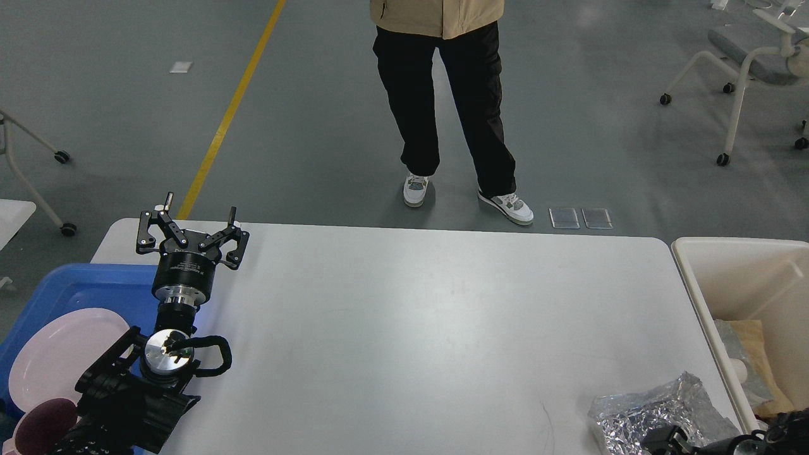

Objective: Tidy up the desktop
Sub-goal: 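Lower the right gripper onto the clear bag of foil and grasp it, then lift the foil bag with the right gripper and drop it into the bin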

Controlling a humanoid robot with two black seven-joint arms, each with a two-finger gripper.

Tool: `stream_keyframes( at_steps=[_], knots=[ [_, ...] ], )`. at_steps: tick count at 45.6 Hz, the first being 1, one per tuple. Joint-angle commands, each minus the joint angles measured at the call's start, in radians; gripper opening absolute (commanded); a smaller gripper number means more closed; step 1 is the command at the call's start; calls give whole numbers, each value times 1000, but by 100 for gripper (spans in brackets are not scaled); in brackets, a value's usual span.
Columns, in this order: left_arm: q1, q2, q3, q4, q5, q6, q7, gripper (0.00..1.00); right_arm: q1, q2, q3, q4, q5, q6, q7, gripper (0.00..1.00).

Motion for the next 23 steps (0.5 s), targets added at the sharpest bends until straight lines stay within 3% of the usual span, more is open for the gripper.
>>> stream_keyframes(
  at_steps=[1,4,6,8,11,12,23],
  knots=[
    [0,-2,1,0,0,0,0,100,-91,2,77,-38,12,-58,1,100],
    [-2,0,1,0,0,0,0,100,-125,7,105,-61,12,-77,3,95],
    [0,0,1,0,0,0,0,100,-142,7,119,-76,12,-92,11,83],
    [0,0,0,0,0,0,0,100,-154,9,136,-93,12,-117,31,62],
    [0,0,1,0,0,0,0,100,-162,10,140,-112,12,-141,55,9],
    [0,0,1,0,0,0,0,100,-162,10,140,-118,13,-147,58,0],
    [0,0,1,0,0,0,0,100,-165,13,134,-141,44,-201,60,0]
  ],
)
